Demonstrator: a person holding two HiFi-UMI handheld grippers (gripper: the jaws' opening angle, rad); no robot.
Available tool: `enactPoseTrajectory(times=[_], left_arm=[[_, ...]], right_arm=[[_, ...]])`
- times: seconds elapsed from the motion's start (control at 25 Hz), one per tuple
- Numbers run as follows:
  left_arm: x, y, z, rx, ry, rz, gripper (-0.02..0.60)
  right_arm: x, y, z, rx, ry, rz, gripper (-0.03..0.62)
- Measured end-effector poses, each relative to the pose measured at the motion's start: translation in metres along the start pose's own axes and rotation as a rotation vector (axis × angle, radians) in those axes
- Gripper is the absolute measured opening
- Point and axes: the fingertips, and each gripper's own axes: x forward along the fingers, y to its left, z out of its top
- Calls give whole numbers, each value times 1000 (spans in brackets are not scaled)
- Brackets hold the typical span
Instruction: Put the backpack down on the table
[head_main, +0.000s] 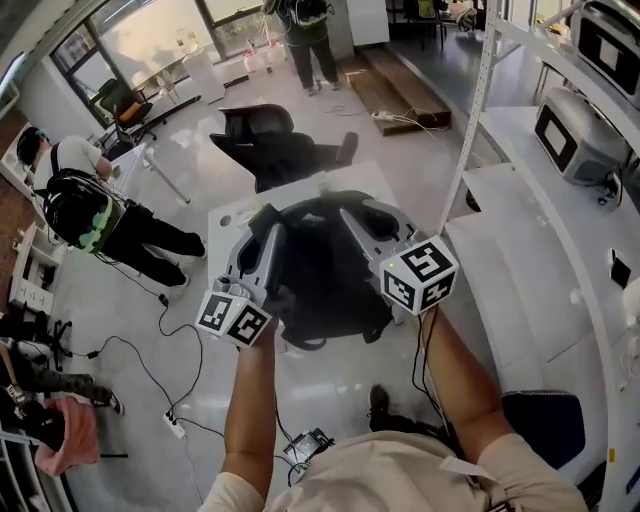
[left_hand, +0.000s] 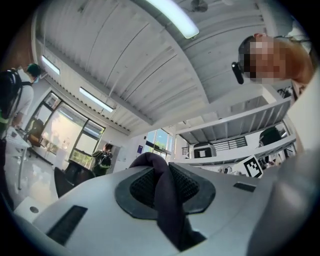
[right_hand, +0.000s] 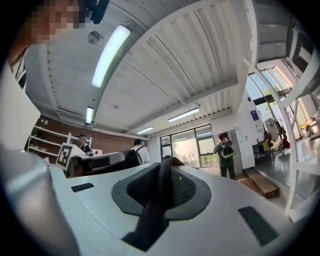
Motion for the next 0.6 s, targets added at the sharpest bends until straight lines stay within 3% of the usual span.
enactPoseTrajectory(times=[0.16,0.32,0.6], left_arm=[[22,58,-44,-33,52,41,72],[36,92,-96,-74,181,97,80],[25,124,-170,-152,379,157,189]], right_arm=[[48,-37,-42,-4,53,0,67],[78,-63,-87,16,160,-4,79],[83,-83,-153,46,285,-48,128]])
